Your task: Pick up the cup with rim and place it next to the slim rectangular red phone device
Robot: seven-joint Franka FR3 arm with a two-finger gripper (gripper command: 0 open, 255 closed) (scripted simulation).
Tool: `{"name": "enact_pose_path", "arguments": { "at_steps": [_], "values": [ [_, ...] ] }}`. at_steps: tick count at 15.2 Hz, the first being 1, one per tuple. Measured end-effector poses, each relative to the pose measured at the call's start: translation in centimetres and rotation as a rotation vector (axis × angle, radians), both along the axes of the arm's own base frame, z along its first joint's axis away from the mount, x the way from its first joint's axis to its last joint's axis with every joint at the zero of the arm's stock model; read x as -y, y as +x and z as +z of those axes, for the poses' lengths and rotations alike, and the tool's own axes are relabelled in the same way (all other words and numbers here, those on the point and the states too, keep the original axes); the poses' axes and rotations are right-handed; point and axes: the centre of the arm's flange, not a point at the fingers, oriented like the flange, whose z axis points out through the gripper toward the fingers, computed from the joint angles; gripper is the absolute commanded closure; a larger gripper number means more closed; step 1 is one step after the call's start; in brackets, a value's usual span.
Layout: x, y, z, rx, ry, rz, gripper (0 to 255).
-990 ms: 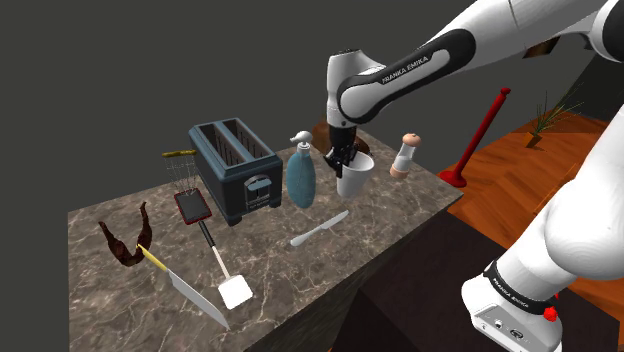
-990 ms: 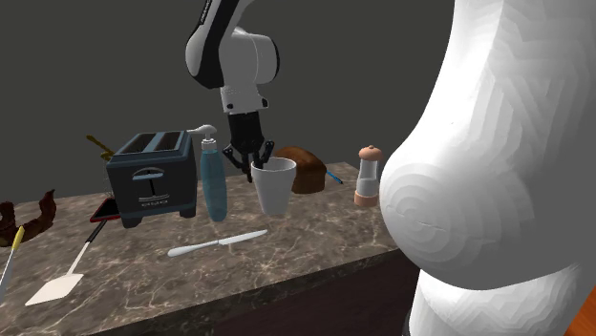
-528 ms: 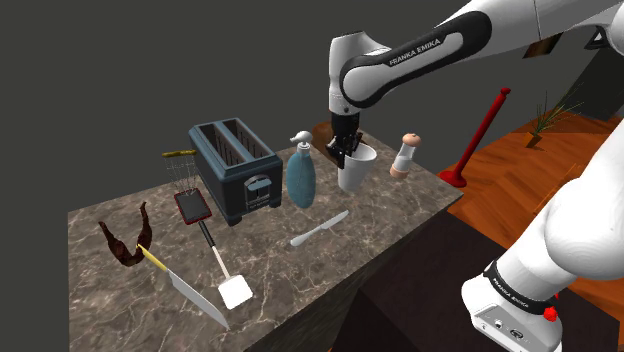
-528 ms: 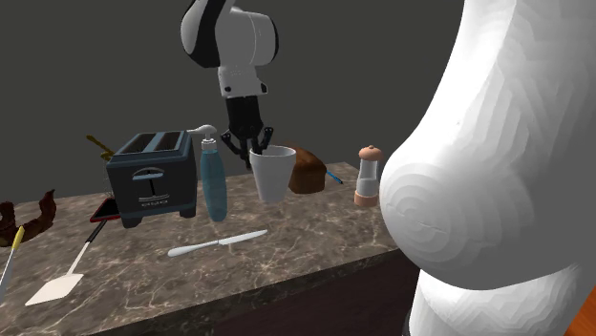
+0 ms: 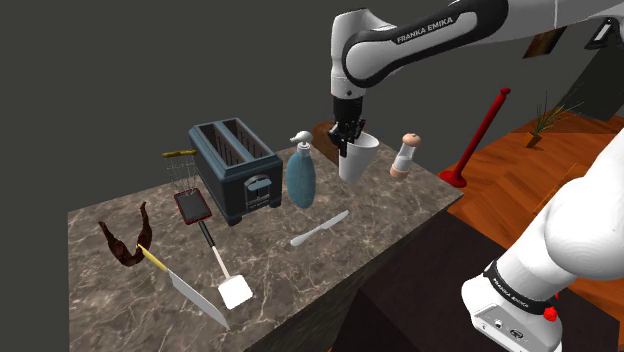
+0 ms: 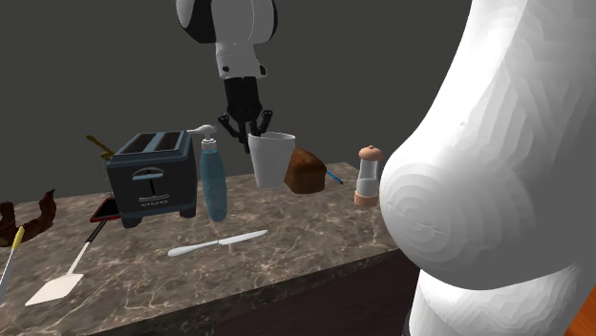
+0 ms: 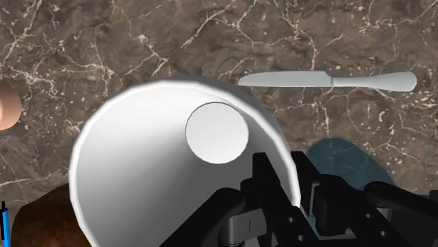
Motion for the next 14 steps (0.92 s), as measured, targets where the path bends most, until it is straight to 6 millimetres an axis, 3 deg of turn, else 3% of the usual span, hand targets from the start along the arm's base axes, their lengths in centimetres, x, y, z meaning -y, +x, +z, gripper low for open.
{"name": "enact_pose_path", "arguments": {
  "at_steps": [14],
  "values": [
    [0.0, -0.1, 7.4, 0.000, 0.000, 0.000, 255]
  ]
}}
